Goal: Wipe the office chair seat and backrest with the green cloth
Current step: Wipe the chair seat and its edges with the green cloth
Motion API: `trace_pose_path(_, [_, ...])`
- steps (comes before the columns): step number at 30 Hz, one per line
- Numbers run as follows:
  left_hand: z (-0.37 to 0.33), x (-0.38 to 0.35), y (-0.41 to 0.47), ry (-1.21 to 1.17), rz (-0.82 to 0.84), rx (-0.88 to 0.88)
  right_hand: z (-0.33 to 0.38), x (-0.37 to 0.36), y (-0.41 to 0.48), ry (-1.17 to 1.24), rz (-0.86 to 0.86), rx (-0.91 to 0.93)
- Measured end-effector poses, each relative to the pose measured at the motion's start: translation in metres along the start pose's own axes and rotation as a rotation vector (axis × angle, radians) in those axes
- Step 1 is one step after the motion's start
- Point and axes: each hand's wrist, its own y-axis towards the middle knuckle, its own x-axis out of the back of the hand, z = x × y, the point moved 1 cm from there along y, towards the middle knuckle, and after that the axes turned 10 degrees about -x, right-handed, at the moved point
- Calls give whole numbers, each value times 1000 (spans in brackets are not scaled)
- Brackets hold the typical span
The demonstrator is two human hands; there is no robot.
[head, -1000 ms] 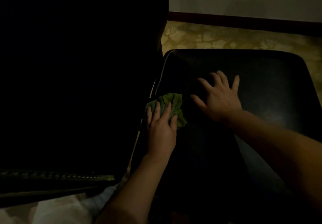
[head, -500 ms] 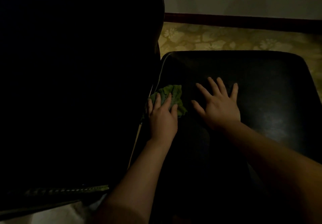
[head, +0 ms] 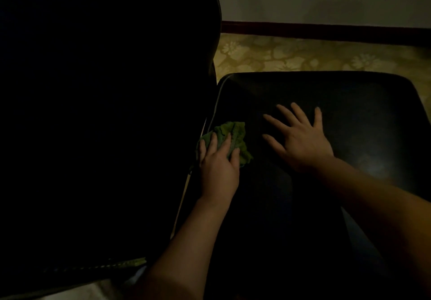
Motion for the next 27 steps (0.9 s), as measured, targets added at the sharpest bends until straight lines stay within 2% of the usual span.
trace_pose_path(5, [-8,-2,26,-40,-31,45,3,-2,-2,-12,-20,-46])
trace_pose_path(12, [-8,0,24,-80,-32,35,-3,19,15,-26,36,18])
trace_pose_path(16, [-6,0,12,-65,-25,35,-6,16,28,-23,109,-34])
trace_pose_path(27, [-16,-7,59,-19,-30,56,-4,3,22,-28,-13,-50])
